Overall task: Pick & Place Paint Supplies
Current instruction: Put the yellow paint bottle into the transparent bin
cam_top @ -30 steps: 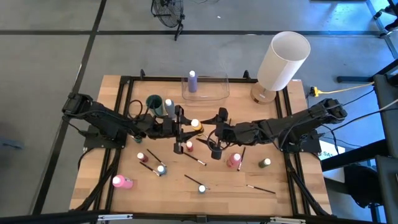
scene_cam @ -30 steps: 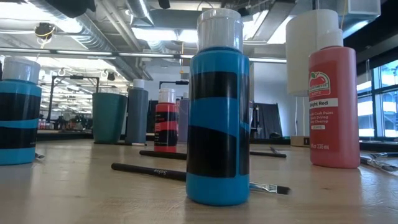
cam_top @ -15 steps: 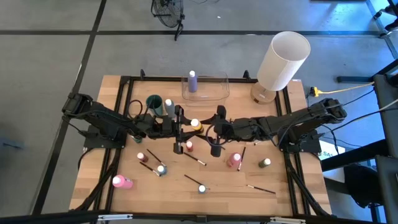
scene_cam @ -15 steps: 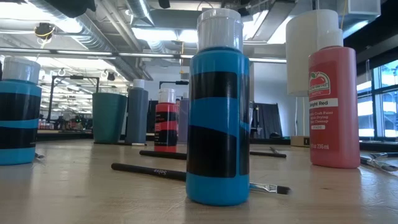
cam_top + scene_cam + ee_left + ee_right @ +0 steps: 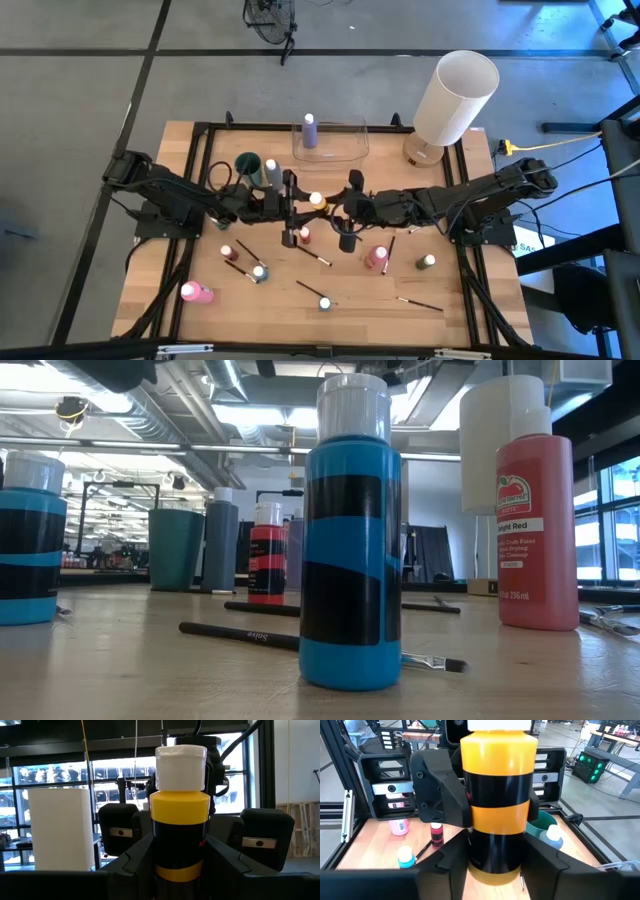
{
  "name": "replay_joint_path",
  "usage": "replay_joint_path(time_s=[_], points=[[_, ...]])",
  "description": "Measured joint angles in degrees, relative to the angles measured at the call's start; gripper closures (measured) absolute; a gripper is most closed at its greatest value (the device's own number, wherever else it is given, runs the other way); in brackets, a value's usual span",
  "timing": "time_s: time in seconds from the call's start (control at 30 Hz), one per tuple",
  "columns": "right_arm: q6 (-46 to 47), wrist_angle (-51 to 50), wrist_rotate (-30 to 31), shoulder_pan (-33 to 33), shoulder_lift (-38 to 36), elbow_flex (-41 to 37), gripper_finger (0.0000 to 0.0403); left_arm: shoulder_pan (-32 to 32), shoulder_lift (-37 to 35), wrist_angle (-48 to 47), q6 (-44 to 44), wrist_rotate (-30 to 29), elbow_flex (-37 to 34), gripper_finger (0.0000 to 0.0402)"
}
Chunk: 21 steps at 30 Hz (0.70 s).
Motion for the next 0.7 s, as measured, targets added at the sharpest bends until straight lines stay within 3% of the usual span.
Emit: replay_joint_path(time_s=[0.13, 0.5, 0.7], points=[[0.0, -0.2, 0.0, 0.0, 0.0, 0.0, 0.0281, 0.0, 0.2, 0.7, 0.0, 0.0, 0.0, 0.0263], [-0.1, -1.0, 0.0, 0.0, 0.0, 0.1, 0.0288, 0.0, 0.3, 0.8, 1.4, 0.6, 0.0, 0.0262], [-0.2, -1.7, -0.4, 0.1, 0.0, 0.1, 0.0289, 0.0, 0.3, 0.5, 5.1, 3.9, 0.0, 0.0233]])
